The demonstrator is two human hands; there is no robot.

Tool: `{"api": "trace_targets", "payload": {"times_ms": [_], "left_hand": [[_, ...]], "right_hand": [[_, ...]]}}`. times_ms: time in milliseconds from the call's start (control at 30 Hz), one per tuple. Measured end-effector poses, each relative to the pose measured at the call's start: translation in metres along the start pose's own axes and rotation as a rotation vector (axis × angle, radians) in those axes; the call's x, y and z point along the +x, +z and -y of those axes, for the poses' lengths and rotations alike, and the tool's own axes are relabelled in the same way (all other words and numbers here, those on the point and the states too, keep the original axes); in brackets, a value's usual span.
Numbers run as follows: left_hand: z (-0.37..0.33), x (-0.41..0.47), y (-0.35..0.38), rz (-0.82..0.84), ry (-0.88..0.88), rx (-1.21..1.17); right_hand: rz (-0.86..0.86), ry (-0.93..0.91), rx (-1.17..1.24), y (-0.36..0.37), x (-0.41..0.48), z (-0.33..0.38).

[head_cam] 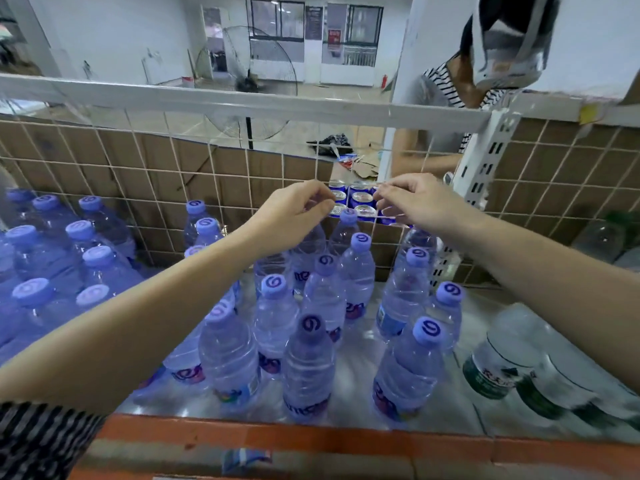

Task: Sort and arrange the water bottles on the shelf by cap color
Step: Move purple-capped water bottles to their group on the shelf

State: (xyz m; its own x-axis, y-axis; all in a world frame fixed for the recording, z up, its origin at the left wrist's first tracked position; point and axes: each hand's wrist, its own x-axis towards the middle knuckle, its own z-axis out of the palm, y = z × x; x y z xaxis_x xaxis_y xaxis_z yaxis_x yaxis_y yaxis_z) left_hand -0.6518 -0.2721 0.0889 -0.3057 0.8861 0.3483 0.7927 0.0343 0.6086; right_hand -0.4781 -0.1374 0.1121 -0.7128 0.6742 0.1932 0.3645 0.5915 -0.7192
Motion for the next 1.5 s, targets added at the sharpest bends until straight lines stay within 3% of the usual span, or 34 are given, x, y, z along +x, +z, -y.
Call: {"api": "trace_targets", "payload": {"times_ms": [400, 867, 1100, 1500], "left_hand": [[-0.098, 0.018, 0.071, 0.042, 0.181, -0.107], [-0.305, 0.062, 0.261, 0.145, 0.353, -0.066], [-0.365, 0.095, 0.329, 0.365, 0.428, -0.016], [-0.445, 0.191, 0.433, 0.379, 0.503, -0.19]], "right_hand": [[-0.197, -0.009, -0.078, -0.089, -0.073, -0.04], [-0.458, 0.145, -0.172, -0.287, -0.186, -0.197], [-0.505, 0.227, -0.181, -0.351, -0.221, -0.263], [-0.606, 0.33, -0.291, -0.465, -0.227, -0.351]]}}
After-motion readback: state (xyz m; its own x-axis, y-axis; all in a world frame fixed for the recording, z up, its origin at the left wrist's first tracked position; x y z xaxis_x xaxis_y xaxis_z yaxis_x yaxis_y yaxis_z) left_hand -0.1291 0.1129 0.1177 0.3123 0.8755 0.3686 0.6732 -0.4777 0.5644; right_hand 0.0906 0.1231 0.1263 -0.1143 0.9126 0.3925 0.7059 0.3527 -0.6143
